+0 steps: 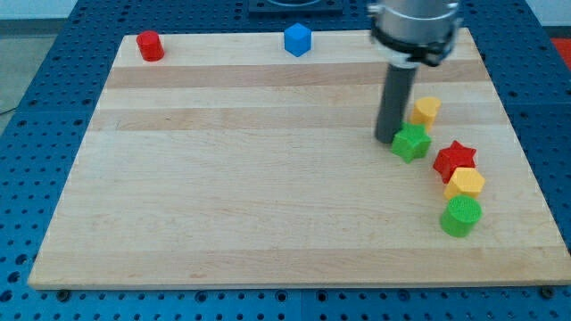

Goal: Place the green star in between the yellow heart and red star

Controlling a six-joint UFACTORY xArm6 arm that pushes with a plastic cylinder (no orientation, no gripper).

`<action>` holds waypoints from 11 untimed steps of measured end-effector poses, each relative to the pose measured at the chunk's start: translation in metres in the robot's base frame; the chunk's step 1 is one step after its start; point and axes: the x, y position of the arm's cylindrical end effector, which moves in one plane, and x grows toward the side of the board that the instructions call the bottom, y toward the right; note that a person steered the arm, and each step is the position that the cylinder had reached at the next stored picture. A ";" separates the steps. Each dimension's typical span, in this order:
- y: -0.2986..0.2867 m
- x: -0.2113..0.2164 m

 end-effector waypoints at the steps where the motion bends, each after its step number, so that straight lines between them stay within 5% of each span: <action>1: -0.005 0.004; 4: -0.011 0.064; 6: 0.028 0.052; 8: -0.019 0.052; 11: 0.038 0.013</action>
